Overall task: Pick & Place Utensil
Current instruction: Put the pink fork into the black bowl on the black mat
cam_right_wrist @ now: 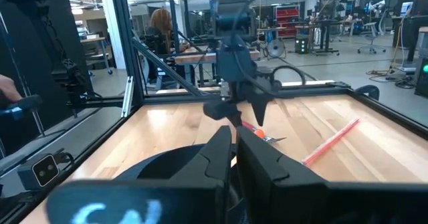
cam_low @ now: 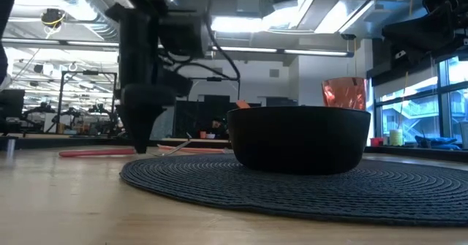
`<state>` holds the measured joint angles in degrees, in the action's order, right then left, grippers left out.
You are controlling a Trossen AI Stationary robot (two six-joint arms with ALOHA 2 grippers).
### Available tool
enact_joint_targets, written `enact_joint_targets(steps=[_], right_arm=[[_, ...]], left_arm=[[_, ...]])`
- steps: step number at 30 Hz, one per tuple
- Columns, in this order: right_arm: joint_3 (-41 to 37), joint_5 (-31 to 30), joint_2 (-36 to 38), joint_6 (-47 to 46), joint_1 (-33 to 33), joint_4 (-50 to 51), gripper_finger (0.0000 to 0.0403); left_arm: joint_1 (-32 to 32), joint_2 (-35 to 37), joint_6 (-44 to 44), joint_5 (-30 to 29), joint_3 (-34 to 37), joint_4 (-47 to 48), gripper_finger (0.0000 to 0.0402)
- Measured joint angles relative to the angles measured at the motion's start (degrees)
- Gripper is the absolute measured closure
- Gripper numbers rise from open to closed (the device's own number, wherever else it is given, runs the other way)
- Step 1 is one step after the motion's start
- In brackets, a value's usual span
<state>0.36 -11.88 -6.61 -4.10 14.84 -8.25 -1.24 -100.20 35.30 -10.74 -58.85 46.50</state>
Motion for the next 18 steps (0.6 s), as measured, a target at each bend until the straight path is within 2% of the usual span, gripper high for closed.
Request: enact_joint_targets(steps=[11, 15, 18], right_arm=[[0.00, 0.00, -0.02, -0.31, 0.01, 0.46, 0.0377], [0.00, -0.02, -0.02, -0.28, -0.01, 0.46, 0.0377], [0.00, -0.02, -0.02, -0.24, 0.01, 0.46, 0.0377]], left_arm=[[3.15, -3.86, -3.70, 2.44, 0.04, 0.28, 0.0158], [3.66, -5.06, -5.30, 4.16, -0.28, 0.27, 0.0194], [3.60, -5.11, -5.27, 4.49, -0.23, -0.18, 0.0235]])
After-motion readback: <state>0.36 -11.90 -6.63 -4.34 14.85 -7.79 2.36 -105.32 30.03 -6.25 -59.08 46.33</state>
